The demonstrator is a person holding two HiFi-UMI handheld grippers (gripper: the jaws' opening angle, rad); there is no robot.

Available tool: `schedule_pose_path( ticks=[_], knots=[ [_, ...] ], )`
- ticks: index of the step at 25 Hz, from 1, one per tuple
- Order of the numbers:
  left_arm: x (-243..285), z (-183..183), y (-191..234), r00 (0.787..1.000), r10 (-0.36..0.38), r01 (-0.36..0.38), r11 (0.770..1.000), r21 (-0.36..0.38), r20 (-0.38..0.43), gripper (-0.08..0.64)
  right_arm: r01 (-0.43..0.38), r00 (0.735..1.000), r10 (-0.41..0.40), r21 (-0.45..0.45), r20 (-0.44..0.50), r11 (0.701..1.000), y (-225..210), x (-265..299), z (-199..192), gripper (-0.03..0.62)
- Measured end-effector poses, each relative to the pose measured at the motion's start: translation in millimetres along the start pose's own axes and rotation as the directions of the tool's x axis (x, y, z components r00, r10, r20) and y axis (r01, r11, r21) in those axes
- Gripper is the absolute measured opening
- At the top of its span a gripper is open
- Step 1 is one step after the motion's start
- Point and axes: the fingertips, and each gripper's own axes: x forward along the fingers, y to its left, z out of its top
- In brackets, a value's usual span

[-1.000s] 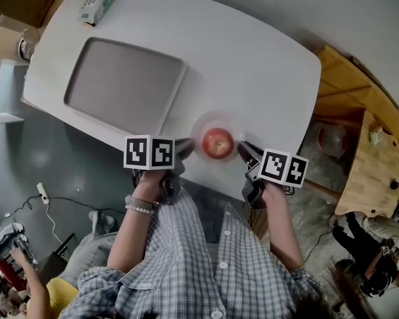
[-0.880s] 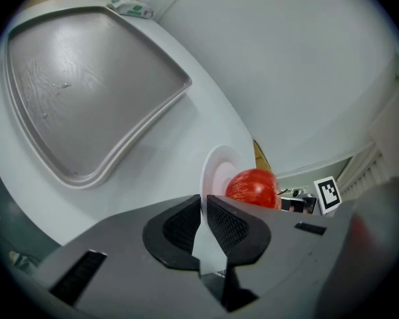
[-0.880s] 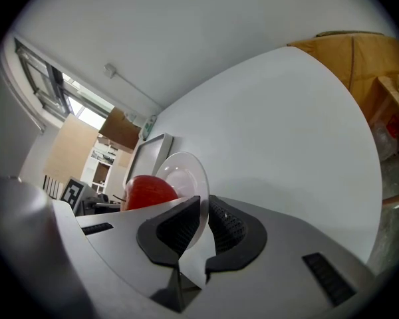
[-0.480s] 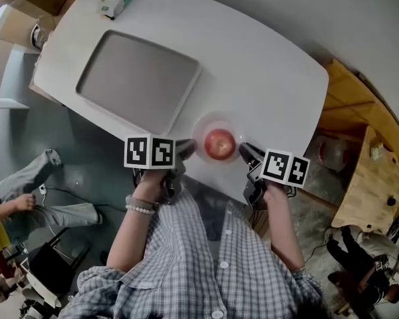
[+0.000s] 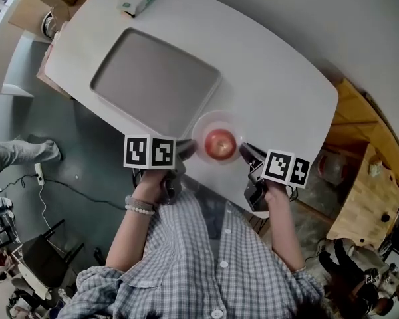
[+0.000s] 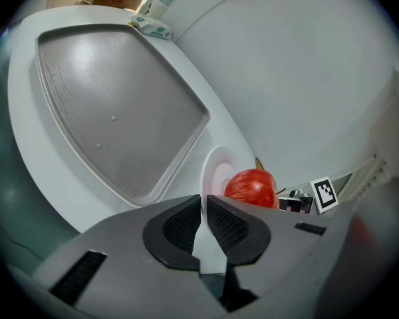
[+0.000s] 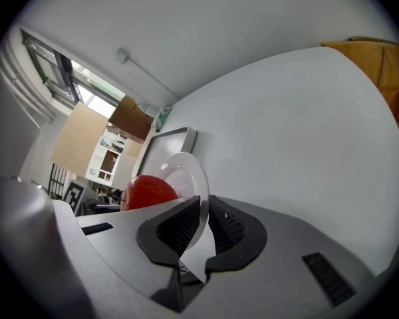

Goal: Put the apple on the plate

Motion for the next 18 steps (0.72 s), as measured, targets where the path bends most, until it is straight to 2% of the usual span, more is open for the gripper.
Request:
schedule_pose_path(
  ticks=[18],
  knots=[
    [-37,62,55,0.998,0.027,-0.024,0.998,-0.064,0.049,0.035,-0.019,0.997,0.013,-0.075,-0.074,0.997,64,68,39,0.051]
  ],
)
